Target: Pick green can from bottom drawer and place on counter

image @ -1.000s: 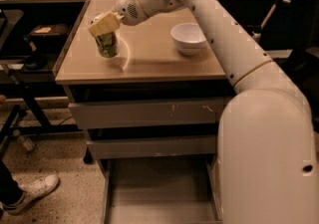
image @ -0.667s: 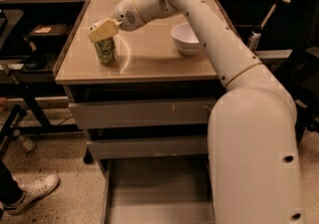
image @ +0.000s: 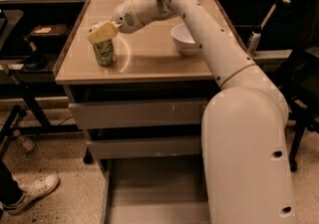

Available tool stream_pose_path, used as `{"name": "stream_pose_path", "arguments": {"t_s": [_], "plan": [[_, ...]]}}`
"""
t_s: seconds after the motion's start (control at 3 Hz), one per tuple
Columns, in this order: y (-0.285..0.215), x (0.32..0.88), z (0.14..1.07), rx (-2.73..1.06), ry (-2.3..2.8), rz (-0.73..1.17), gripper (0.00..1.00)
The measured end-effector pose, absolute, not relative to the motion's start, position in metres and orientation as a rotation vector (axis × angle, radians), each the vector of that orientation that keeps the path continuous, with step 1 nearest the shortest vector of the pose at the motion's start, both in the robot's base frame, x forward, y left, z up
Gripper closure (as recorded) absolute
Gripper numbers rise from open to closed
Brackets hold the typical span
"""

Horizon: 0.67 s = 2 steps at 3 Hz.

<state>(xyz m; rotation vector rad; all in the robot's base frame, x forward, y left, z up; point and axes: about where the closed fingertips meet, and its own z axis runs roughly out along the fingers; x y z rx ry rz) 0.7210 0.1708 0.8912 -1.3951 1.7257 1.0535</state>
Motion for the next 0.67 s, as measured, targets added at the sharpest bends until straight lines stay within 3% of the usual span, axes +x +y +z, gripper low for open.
{"name": "stream_pose_path", "arguments": {"t_s": [0.67], "plan": [[0.1709, 0.7209, 0.8912, -1.395, 1.726, 1.054, 0.58]]}}
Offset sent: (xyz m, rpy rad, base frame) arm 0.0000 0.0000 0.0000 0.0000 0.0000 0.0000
